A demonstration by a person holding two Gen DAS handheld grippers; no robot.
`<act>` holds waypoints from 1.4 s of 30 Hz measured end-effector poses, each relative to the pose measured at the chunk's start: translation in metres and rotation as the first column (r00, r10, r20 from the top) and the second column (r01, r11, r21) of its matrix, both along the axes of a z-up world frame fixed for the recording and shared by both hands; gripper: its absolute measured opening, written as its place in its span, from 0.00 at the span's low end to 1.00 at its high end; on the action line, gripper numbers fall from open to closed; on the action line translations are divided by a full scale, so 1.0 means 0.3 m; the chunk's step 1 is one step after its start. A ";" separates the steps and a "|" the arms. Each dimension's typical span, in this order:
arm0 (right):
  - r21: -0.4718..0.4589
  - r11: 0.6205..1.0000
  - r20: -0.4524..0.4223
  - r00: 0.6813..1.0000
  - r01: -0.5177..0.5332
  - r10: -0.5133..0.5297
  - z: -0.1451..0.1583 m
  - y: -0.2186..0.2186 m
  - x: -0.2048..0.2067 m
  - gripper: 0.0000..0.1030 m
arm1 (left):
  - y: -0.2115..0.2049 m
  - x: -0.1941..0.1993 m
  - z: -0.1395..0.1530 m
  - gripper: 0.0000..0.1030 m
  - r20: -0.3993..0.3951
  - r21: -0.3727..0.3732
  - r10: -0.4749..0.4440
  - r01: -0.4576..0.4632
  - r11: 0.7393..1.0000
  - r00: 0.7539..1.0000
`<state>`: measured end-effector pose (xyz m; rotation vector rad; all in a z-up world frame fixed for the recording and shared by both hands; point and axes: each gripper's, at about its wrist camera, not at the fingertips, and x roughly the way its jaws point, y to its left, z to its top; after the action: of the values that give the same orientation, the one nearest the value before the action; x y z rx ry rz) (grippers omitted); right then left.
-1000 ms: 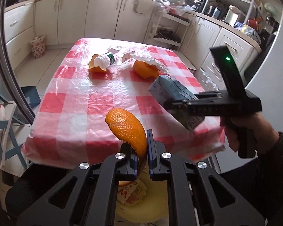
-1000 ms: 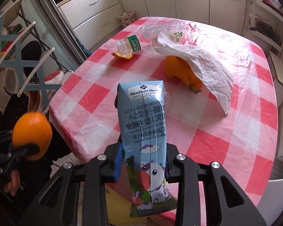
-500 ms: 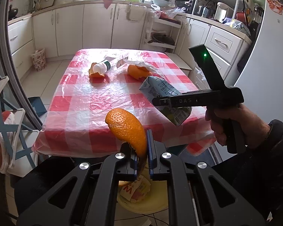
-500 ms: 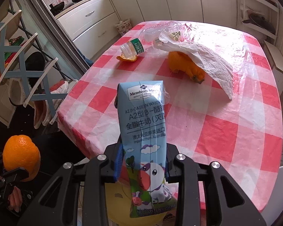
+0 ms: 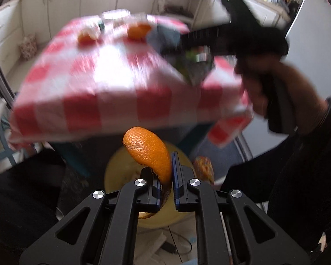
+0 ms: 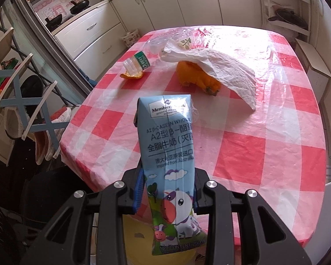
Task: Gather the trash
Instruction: 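Carry the orange peel over the bucket and open the left tool while the right tool holds the carton, then lower the milk carton over the bucket and open the right tool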
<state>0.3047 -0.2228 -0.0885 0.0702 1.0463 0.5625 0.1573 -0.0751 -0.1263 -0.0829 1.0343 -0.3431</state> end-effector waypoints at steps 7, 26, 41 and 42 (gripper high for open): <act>-0.006 1.000 -0.002 1.000 0.008 -0.008 -0.005 0.006 0.004 0.33 | 0.010 0.003 -0.071 0.34 -0.069 -0.011 0.028 -0.029 1.000 0.997; 0.041 0.999 0.013 1.000 0.010 -0.010 0.007 -0.009 -0.036 0.32 | 0.148 -0.028 0.049 0.80 0.141 -0.002 0.249 -0.252 0.968 0.958; 0.078 0.993 0.021 0.996 -0.093 0.092 0.007 0.097 -0.368 0.32 | 0.317 -0.055 0.073 0.88 0.247 -0.045 0.446 -0.449 0.892 0.861; 0.058 0.992 0.011 0.994 -0.110 0.109 -0.010 0.116 -0.396 0.32 | 0.315 -0.059 0.073 0.88 0.250 -0.048 0.446 -0.449 0.892 0.860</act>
<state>0.1860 -0.1879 -0.0916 0.0622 1.0305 0.6924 0.1397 0.0195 -0.1045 -0.2590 0.7316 0.0795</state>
